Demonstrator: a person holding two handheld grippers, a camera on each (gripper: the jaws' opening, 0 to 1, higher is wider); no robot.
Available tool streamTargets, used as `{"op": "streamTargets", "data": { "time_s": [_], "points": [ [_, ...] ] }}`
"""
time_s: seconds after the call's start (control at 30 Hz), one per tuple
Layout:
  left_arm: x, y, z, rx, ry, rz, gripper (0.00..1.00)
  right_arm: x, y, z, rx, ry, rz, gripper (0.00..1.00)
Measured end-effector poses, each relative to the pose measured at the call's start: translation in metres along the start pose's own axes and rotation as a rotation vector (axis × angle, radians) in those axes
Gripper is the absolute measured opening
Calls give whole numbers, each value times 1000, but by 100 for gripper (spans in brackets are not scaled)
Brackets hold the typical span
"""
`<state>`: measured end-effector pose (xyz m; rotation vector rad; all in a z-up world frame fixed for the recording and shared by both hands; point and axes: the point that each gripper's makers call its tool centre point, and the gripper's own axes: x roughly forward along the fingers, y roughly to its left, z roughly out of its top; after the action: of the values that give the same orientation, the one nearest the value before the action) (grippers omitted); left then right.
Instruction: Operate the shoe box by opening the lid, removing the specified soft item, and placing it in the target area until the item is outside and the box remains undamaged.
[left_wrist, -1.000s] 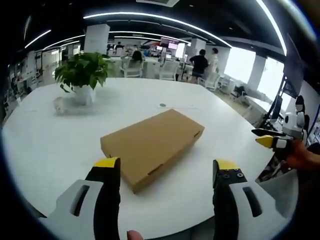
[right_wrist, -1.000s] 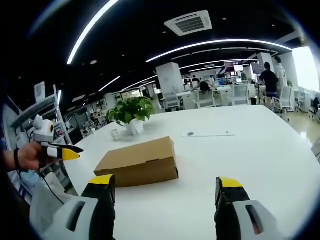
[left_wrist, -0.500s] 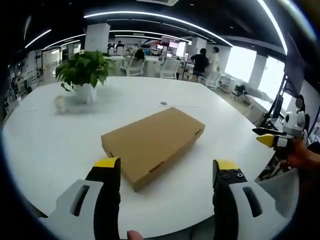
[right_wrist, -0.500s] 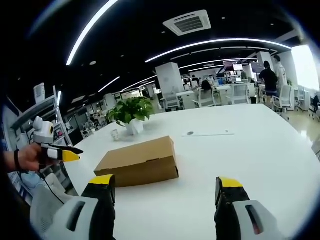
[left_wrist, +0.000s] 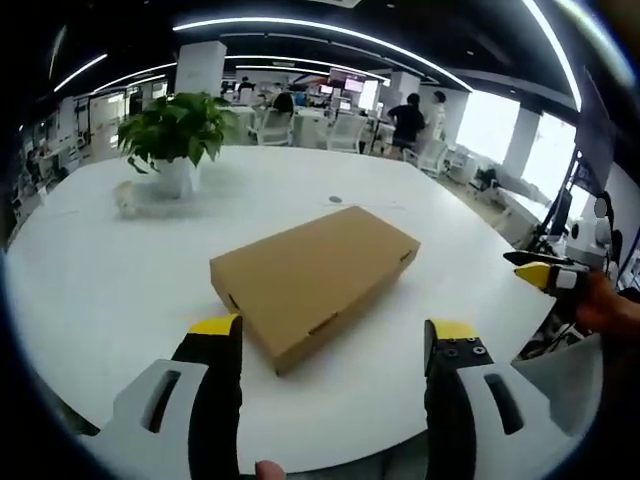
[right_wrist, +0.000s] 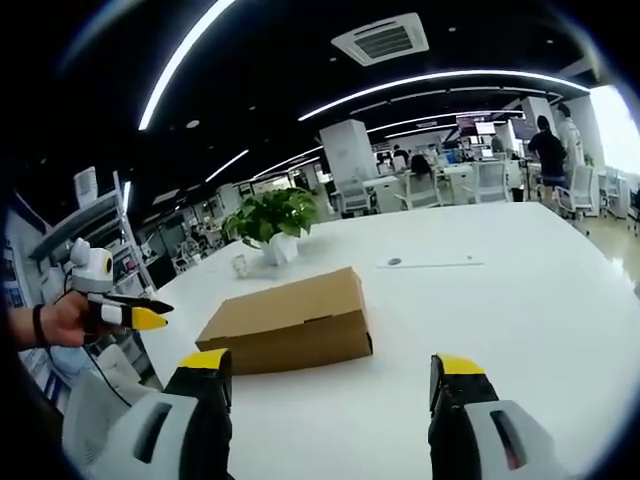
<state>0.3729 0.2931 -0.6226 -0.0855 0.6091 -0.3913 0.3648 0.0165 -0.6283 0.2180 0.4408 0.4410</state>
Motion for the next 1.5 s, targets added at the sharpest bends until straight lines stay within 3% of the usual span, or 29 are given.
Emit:
{"op": "streamTargets", "data": {
  "time_s": [0.27, 0.63, 0.97, 1.5],
  "points": [
    [2, 16, -2, -34, -8, 29, 73, 14, 3, -5, -8, 34, 24, 80],
    [9, 28, -12, -55, 11, 54, 73, 44, 5, 2, -1, 53, 74, 79],
    [18, 36, -23, -57, 43, 62, 73, 80, -3, 10, -72, 109, 110, 78],
    [55, 38, -43, -62, 114, 51, 73, 134, -10, -11, -165, 226, 170, 75]
  ]
}}
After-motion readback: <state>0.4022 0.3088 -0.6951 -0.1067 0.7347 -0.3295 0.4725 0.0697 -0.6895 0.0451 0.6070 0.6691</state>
